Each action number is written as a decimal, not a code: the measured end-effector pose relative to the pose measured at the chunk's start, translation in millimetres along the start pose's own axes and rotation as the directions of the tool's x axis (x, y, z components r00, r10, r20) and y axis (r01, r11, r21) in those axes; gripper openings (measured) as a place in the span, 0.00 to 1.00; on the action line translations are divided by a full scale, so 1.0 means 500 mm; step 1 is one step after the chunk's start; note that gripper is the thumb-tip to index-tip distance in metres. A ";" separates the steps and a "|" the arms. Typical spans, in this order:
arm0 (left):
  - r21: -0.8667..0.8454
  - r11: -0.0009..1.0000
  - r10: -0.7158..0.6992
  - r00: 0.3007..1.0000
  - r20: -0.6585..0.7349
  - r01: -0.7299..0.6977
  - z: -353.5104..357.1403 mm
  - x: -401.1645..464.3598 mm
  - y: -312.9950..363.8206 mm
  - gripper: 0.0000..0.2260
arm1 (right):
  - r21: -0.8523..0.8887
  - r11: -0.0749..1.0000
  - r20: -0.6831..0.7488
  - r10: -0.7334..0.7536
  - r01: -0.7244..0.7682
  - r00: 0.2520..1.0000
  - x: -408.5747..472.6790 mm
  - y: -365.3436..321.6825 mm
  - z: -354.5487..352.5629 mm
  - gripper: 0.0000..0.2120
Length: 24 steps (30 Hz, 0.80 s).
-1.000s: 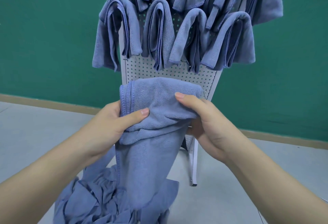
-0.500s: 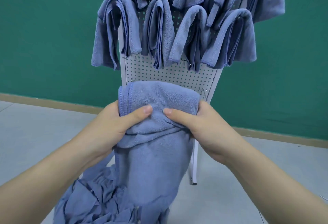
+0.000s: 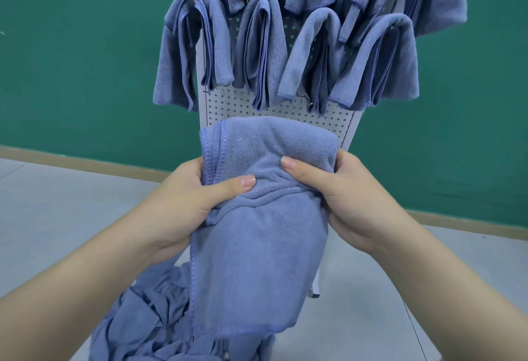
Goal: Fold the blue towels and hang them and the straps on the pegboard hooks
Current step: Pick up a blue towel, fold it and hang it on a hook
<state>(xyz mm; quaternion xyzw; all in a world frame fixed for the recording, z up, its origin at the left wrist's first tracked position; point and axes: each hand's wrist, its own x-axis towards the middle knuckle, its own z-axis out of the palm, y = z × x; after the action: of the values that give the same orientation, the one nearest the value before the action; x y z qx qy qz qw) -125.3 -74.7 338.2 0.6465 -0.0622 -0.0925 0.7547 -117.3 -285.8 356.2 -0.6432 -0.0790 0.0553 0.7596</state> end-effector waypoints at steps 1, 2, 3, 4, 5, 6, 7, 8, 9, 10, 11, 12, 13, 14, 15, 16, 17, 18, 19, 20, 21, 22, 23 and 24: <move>-0.003 1.000 0.008 1.000 -0.023 -0.009 0.002 0.000 -0.002 0.22 | 0.012 1.000 -0.005 0.003 -0.003 1.000 0.001 0.002 0.002 0.18; -0.008 1.000 0.013 0.999 -0.040 -0.014 0.004 0.000 -0.003 0.22 | 0.018 1.000 -0.008 0.010 -0.010 1.000 0.002 0.003 0.003 0.19; -0.012 1.000 0.015 0.998 -0.053 -0.016 0.005 0.000 -0.003 0.22 | 0.023 1.000 -0.008 0.022 -0.021 1.000 0.002 0.004 0.005 0.19; -0.018 1.000 0.015 0.998 -0.060 -0.016 0.005 0.000 -0.004 0.22 | 0.031 0.999 -0.002 0.037 -0.037 0.999 0.002 0.005 0.007 0.20; -0.025 1.000 0.014 0.998 -0.066 -0.016 0.003 0.000 -0.004 0.21 | 0.043 0.998 0.010 0.055 -0.056 0.998 0.002 0.004 0.008 0.20; -0.033 0.999 0.015 0.998 -0.069 -0.017 0.000 -0.001 -0.004 0.21 | 0.059 0.995 0.030 0.074 -0.076 0.997 0.002 0.004 0.009 0.21; -0.039 0.999 0.017 0.997 -0.074 -0.020 -0.003 -0.001 -0.003 0.21 | 0.077 0.992 0.057 0.092 -0.096 0.994 0.002 0.003 0.010 0.21; -0.045 0.999 0.020 0.997 -0.081 -0.024 -0.006 -0.001 -0.002 0.21 | 0.095 0.988 0.086 0.112 -0.120 0.990 0.001 0.003 0.011 0.21; -0.053 0.998 0.023 0.996 -0.088 -0.027 -0.009 -0.001 -0.002 0.21 | 0.107 0.983 0.114 0.135 -0.147 0.984 0.001 0.003 0.013 0.21; -0.062 0.998 0.025 0.995 -0.095 -0.031 -0.011 0.000 -0.003 0.21 | 0.107 0.979 0.136 0.161 -0.176 0.977 0.000 0.006 0.015 0.21; -0.068 0.997 0.027 0.995 -0.100 -0.034 -0.011 0.000 -0.003 0.22 | 0.092 0.975 0.148 0.186 -0.201 0.971 -0.001 0.010 0.018 0.21; -0.068 0.997 0.030 0.994 -0.106 -0.037 -0.012 0.000 -0.005 0.22 | 0.066 0.974 0.150 0.207 -0.219 0.967 -0.002 0.015 0.022 0.21; -0.065 0.997 0.030 0.994 -0.109 -0.037 -0.012 0.001 -0.006 0.22 | 0.038 0.973 0.148 0.220 -0.228 0.964 -0.004 0.020 0.025 0.20; -0.065 0.997 0.027 0.993 -0.111 -0.034 -0.011 0.001 -0.008 0.22 | 0.017 0.973 0.147 0.227 -0.232 0.963 -0.005 0.024 0.028 0.19; -0.070 0.997 0.021 0.994 -0.111 -0.029 -0.010 0.001 -0.008 0.22 | 0.004 0.973 0.144 0.227 -0.230 0.963 -0.005 0.026 0.029 0.18; -0.080 0.997 0.014 0.994 -0.107 -0.023 -0.010 0.001 -0.007 0.22 | -0.005 0.974 0.136 0.223 -0.224 0.965 -0.005 0.024 0.029 0.18; -0.093 0.996 0.009 0.996 -0.092 -0.018 -0.010 0.001 -0.007 0.22 | -0.012 0.977 0.122 0.213 -0.213 0.969 -0.003 0.022 0.027 0.18; -0.112 0.994 0.005 0.998 -0.068 -0.013 -0.009 0.001 -0.006 0.21 | -0.016 0.980 0.105 0.199 -0.199 0.974 -0.002 0.017 0.024 0.19; -0.134 0.991 0.002 0.999 -0.044 -0.008 -0.007 0.001 -0.004 0.20 | -0.016 0.983 0.087 0.184 -0.183 0.979 0.000 0.013 0.021 0.19; -0.154 0.988 -0.003 1.000 -0.026 -0.001 -0.006 0.000 -0.003 0.19 | -0.008 0.985 0.071 0.170 -0.170 0.983 0.000 0.008 0.020 0.18; -0.167 0.986 -0.013 1.000 -0.014 0.010 -0.007 0.001 -0.002 0.18 | 0.005 0.987 0.057 0.158 -0.158 0.986 0.001 0.004 0.018 0.18; -0.171 0.985 -0.026 1.000 -0.001 0.026 -0.007 0.002 -0.002 0.17 | 0.023 0.988 0.047 0.149 -0.150 0.988 0.001 0.002 0.017 0.17; -0.167 0.985 -0.042 0.999 0.018 0.044 -0.009 0.004 -0.002 0.17 | 0.039 0.989 0.038 0.143 -0.144 0.989 0.001 0.000 0.016 0.17; -0.162 0.985 -0.057 0.998 0.037 0.062 -0.012 0.006 -0.004 0.17 | 0.050 0.989 0.031 0.138 -0.139 0.990 0.000 -0.001 0.015 0.17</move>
<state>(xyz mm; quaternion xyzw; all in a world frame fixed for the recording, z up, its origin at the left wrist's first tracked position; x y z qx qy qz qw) -121.2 -70.0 335.4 0.5825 -0.0471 -0.1301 0.8010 -118.6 -278.8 357.7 -0.6264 -0.0433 0.1189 0.7692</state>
